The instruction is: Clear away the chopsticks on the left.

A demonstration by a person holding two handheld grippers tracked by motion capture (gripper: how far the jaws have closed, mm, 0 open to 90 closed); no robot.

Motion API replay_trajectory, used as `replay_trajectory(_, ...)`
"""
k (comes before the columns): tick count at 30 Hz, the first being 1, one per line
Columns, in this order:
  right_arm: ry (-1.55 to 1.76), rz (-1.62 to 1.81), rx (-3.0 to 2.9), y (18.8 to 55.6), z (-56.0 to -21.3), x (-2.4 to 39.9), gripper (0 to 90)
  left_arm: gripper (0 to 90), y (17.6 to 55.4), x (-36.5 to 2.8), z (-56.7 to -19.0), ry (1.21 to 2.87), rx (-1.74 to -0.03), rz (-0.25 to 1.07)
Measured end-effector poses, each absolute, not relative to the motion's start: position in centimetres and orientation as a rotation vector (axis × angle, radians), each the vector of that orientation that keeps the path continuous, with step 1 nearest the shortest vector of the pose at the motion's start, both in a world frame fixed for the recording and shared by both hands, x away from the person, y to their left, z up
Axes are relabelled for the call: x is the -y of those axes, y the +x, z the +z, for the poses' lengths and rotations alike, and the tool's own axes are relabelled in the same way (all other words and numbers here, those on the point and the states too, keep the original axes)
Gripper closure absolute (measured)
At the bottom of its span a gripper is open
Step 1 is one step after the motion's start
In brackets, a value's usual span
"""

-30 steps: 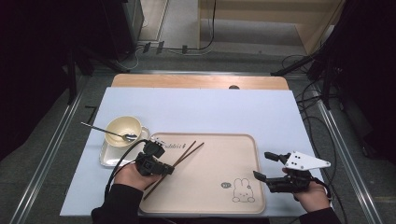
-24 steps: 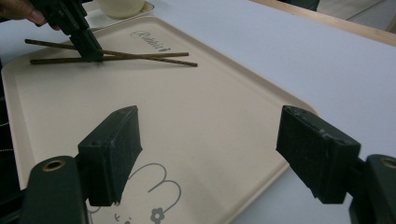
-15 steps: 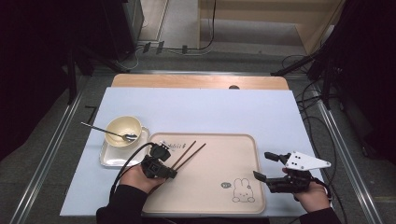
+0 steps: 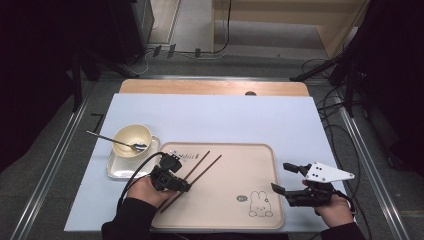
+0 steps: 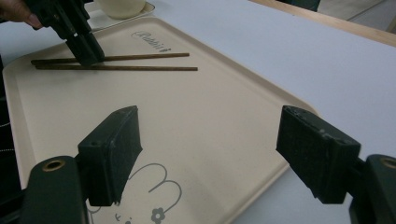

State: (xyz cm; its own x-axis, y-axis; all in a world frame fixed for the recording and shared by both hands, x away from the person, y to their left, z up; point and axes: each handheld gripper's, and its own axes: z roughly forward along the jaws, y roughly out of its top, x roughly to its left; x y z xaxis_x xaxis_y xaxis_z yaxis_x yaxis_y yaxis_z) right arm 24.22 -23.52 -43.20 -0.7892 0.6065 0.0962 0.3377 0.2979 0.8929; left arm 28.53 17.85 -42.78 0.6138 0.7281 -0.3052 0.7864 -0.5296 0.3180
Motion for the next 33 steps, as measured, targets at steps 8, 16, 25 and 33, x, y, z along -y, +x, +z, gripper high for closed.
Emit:
replay_trajectory(8,0.866,1.493,-2.305,24.2,-43.2,23.6,21.8,40.1,28.8,-17.1,-42.0,2.422,-1.062,-0.156)
replay_trajectory(16,0.868,1.491,-2.307,24.2,-43.2,23.6,21.8,38.2,29.7,-15.3,-41.8,2.432,-0.983,-0.15)
replay_trajectory(25,0.868,1.494,-2.306,24.2,-43.2,23.6,21.8,86.8,30.9,-13.2,-41.4,2.46,-0.935,-0.141)
replay_trajectory(33,0.868,1.494,-2.307,24.2,-43.2,23.6,21.8,90.0,32.0,-12.0,-42.7,2.471,-0.957,-0.121)
